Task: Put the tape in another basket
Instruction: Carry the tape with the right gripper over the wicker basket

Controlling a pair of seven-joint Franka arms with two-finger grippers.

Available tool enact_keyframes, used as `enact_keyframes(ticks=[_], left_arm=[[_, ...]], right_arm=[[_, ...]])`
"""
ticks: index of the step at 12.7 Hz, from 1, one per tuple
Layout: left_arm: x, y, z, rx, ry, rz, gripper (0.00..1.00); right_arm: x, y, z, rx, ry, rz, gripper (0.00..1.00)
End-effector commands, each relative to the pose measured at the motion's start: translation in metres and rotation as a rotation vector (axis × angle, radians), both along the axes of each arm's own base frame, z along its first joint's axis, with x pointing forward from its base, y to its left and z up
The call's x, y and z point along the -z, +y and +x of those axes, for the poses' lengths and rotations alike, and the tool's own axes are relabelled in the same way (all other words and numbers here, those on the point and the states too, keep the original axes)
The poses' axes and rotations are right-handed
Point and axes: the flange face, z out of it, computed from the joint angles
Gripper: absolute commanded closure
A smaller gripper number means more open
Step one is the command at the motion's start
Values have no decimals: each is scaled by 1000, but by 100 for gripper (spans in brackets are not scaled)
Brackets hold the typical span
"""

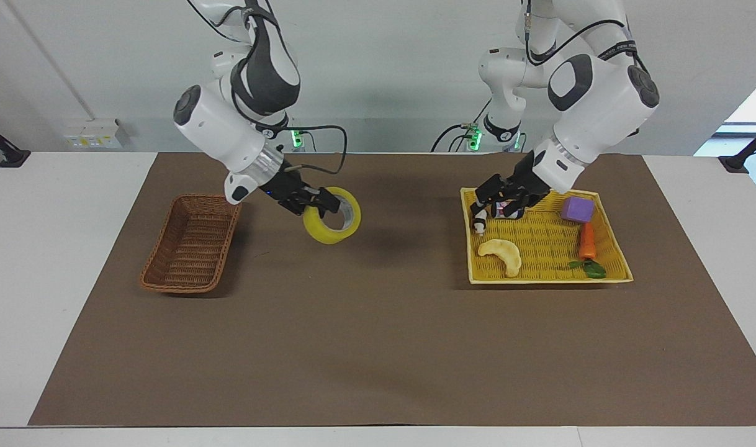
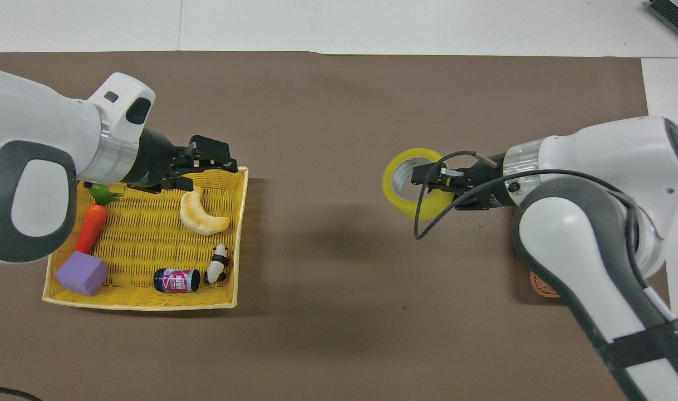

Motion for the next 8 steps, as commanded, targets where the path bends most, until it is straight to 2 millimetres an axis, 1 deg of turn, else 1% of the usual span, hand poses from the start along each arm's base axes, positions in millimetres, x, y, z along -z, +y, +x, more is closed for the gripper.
enact_keyframes(ticks=[1,3,4,5,6,7,8], left_arm=[[-11,55,3,66,-11,89,0],[-17,95,6,117,-26,196,0],[-21,108,7,150,-37,250,0],[-23,119,7,189,-41,304,0],[-28,126,7,228,-45,363,0],[-34,129,5,278,-33,420,0],[-43,131,2,300,-13,446,0]], right_arm=[[11,-72,-8,1,-21,-6,100],[26,-134,-24,-19,-55,-37,100],[36,-163,-31,-32,-67,-44,100],[46,-187,-38,-45,-77,-50,100],[60,-218,-46,-54,-91,-53,100],[71,-239,-52,-90,-120,-59,100],[78,-257,-57,-98,-132,-61,100]])
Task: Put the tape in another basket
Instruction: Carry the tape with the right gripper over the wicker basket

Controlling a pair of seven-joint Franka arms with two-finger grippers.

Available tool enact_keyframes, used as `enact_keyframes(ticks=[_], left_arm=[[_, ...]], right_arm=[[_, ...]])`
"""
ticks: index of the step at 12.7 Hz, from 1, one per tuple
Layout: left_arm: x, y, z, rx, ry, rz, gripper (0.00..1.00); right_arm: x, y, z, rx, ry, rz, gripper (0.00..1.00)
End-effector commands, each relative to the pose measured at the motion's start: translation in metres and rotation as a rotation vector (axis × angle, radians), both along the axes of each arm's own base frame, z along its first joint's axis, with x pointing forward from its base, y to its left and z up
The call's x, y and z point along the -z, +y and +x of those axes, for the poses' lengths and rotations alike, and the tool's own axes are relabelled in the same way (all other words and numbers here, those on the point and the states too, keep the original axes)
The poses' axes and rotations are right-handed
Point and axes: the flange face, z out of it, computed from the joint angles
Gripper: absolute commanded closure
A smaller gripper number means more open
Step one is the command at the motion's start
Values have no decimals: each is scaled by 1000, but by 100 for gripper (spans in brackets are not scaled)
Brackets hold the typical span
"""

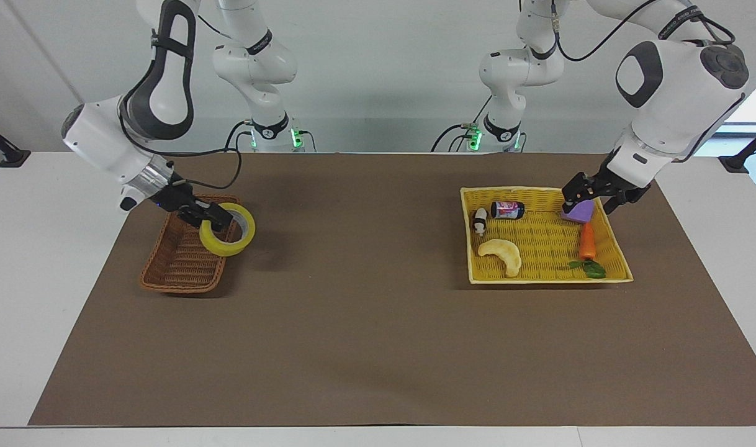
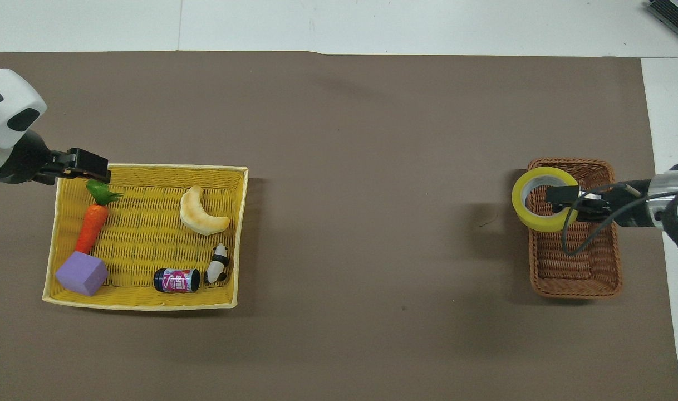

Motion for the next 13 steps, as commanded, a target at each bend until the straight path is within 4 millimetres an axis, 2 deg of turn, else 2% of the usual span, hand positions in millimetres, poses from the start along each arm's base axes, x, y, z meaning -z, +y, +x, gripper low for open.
enact_keyframes(ticks=[1,4,8,11,12,13], left_arm=[[-28,1,-7,59,39,80,0],[-56,1,-17,52,-15,68,0],[-59,6,-18,38,-18,68,0],[-59,8,-18,32,-18,68,0],[-59,8,-18,33,-18,68,0],[-59,8,-18,32,-18,68,0]], right_arm=[[13,-36,-19,-35,-32,-8,100],[40,-55,-21,-28,-15,-10,100],[66,-71,-21,-8,-4,-9,100],[71,-72,-21,-13,-1,-16,99],[72,-69,-19,-20,-8,-36,61],[73,-68,-18,-18,-9,-40,7]])
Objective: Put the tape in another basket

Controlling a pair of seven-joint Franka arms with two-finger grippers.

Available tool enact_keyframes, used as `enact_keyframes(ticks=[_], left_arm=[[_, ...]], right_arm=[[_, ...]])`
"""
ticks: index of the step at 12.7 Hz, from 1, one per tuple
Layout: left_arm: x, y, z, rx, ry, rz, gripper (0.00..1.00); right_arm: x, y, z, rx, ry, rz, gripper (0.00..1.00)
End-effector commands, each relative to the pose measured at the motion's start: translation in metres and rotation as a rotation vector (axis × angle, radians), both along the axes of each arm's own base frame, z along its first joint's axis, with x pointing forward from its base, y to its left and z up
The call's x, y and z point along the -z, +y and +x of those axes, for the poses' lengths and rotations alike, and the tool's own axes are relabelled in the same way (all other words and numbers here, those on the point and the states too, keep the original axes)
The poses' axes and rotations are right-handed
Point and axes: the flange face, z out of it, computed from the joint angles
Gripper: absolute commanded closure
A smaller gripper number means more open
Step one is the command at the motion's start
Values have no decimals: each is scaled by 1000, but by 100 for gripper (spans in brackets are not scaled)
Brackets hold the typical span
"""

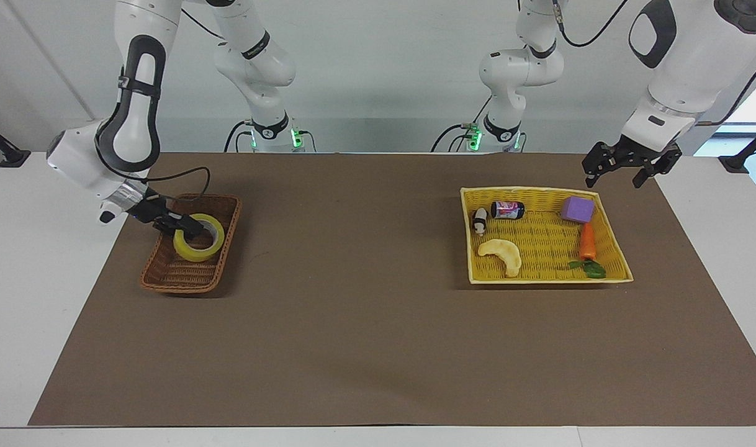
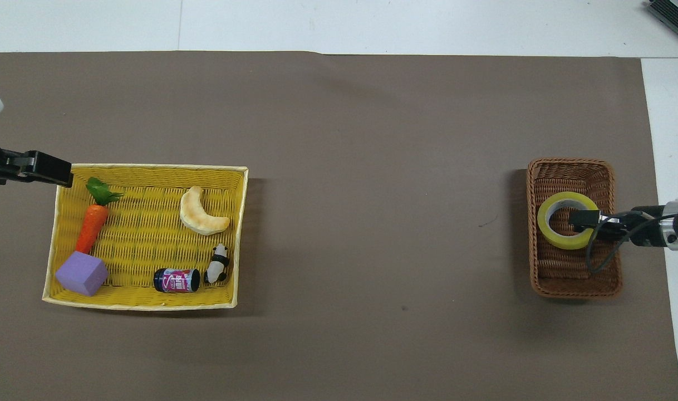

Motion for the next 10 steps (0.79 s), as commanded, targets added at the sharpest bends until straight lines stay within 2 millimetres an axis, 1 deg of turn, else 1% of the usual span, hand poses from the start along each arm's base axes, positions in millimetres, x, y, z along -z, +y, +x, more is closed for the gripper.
enact_keyframes(ticks=[1,2,5,7,8,10], left_arm=[[-3,4,-3,5,10,14,0],[-3,4,-3,7,12,14,0],[-3,4,-3,7,10,14,0],[-3,5,-3,4,10,14,0],[-3,5,-3,4,10,14,0],[-3,5,-3,4,12,14,0]], right_arm=[[-3,1,3,-21,-24,-20,0],[-2,1,3,-23,-24,-20,0],[-10,-2,10,-30,-38,-21,0],[-28,-4,20,-40,-64,-24,0],[-42,-5,26,-50,-82,-29,0],[-70,-11,36,-100,-106,-98,0]])
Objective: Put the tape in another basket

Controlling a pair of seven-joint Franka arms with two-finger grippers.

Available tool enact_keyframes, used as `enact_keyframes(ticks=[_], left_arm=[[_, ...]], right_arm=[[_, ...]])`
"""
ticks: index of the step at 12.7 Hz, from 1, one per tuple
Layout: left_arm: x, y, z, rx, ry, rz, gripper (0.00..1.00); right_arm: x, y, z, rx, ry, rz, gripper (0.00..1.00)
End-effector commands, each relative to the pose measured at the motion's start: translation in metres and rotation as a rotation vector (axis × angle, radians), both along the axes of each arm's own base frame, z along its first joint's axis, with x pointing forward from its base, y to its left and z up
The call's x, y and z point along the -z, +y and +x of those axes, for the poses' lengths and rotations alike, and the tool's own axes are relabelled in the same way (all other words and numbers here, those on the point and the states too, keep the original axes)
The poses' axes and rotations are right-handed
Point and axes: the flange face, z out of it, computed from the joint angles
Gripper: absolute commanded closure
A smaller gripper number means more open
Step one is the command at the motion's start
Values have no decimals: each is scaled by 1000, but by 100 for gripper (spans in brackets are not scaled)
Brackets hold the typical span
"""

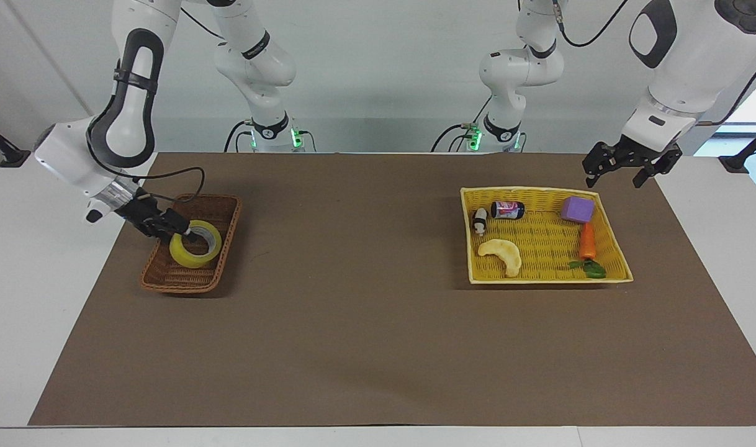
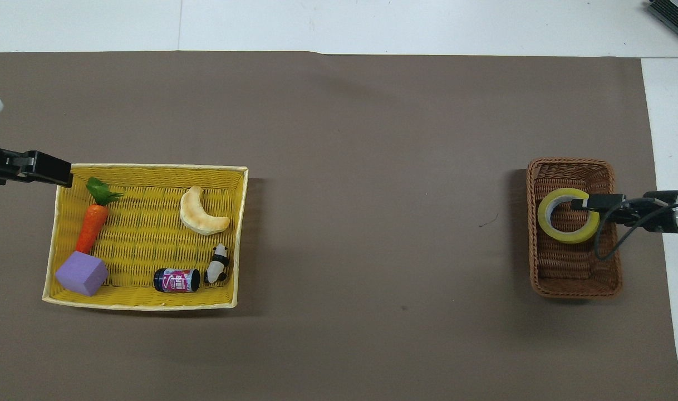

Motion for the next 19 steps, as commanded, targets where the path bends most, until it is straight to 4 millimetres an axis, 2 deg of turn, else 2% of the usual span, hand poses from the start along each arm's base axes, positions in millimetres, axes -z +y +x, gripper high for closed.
enact_keyframes(ticks=[1,5,6,8,9,11,13,14,17,18,19], left_arm=[[-3,4,-3,6,11,14,0],[-3,4,-3,6,11,14,0],[-3,4,-3,6,11,14,0],[-3,5,-3,4,11,14,0],[-3,4,-3,6,11,14,0],[-3,5,-3,4,11,14,0],[-3,4,-3,6,11,14,0],[-3,4,-3,6,11,14,0],[-3,5,-3,6,11,14,0],[-3,4,-3,7,11,14,0],[-3,4,-3,6,11,14,0]], right_arm=[[-44,-5,14,-88,-40,-88,0],[-103,4,36,-196,-58,-223,0],[-119,22,41,-224,-51,-239,0],[-156,57,38,-191,-27,-328,0],[-169,83,35,-182,-5,-362,0],[-192,125,26,-137,29,-397,0],[-209,153,17,-98,56,-422,0],[-224,153,14,-93,52,-426,0],[-299,153,4,-100,58,-428,0],[-307,152,1,-101,70,-446,0],[-306,153,-2,-107,73,-489,0]])
